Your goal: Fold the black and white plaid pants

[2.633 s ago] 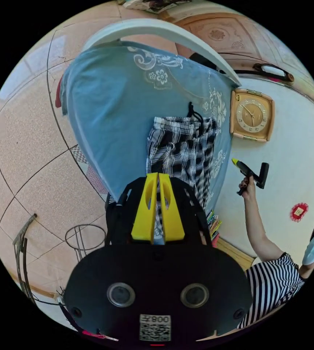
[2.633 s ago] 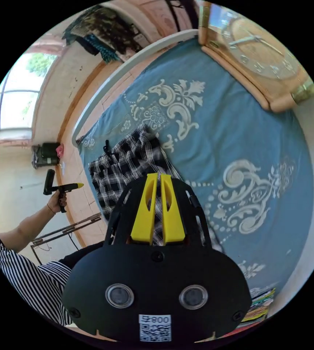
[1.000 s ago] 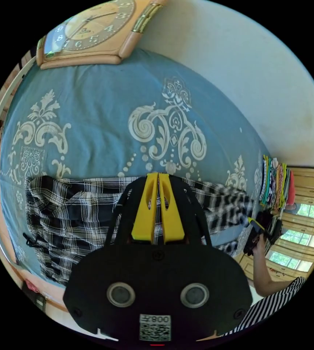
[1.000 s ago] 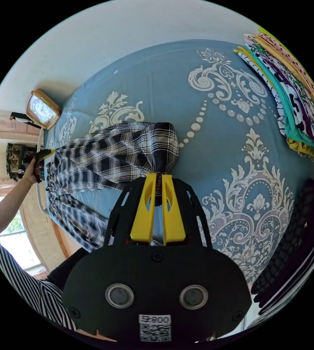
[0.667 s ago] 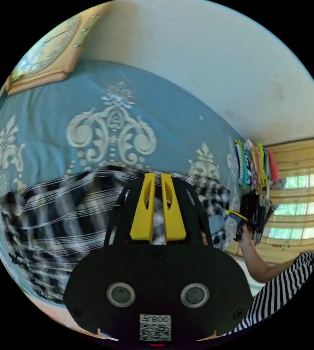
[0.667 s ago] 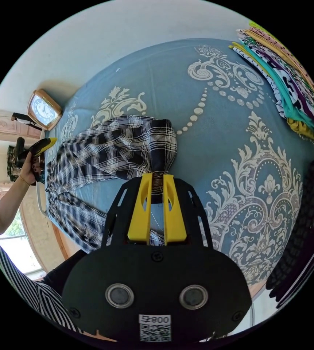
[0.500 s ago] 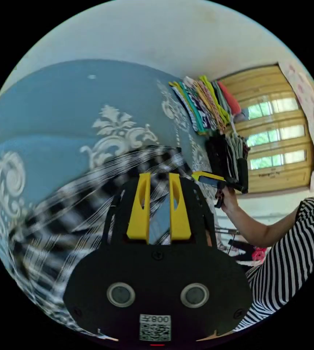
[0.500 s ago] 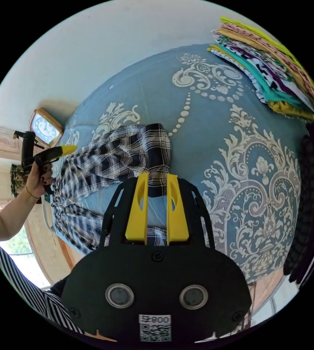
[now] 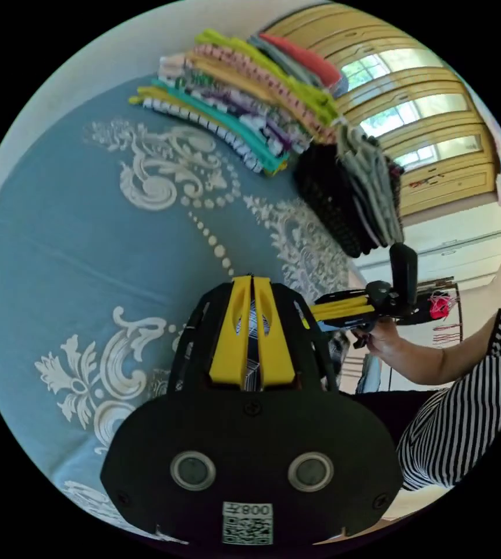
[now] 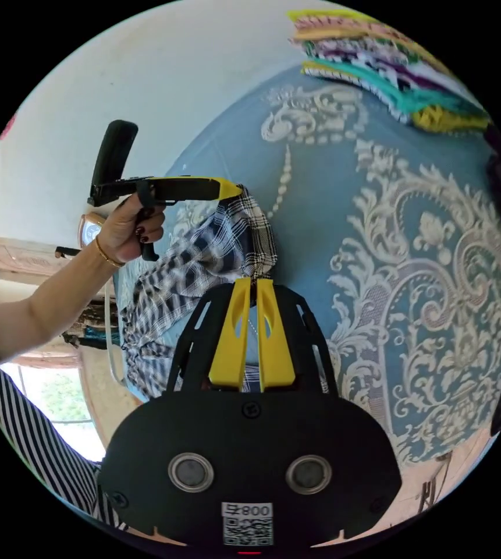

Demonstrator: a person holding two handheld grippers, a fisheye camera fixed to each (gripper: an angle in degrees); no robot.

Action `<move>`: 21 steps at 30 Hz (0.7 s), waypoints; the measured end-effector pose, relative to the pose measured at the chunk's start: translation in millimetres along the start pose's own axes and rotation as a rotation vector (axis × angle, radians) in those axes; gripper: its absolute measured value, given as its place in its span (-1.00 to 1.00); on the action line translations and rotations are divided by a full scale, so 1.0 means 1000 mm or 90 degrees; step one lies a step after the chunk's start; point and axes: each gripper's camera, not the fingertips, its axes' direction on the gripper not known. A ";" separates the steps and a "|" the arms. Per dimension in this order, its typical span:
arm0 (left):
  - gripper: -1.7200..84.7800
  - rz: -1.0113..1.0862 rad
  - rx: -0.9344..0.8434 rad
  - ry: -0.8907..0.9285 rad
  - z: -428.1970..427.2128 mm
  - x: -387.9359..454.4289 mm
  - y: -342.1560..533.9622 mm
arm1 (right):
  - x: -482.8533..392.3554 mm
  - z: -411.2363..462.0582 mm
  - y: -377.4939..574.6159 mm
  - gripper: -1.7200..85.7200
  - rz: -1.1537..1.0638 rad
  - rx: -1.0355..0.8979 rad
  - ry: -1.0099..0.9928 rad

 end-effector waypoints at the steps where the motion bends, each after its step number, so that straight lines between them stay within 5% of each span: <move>1: -0.92 0.018 0.072 0.007 -0.023 0.008 -0.001 | -0.006 -0.012 -0.001 -0.89 -0.015 0.027 0.013; 5: -0.90 0.061 0.168 -0.032 -0.055 0.017 -0.012 | -0.040 -0.064 -0.009 -0.85 -0.128 0.144 0.110; 11: -0.80 -0.107 0.042 -0.009 0.009 -0.043 -0.016 | 0.016 -0.014 -0.010 -0.78 0.030 -0.014 0.061; 21: -0.76 -0.104 0.033 -0.111 0.037 -0.053 -0.065 | 0.014 -0.042 -0.051 -0.76 0.050 0.103 0.075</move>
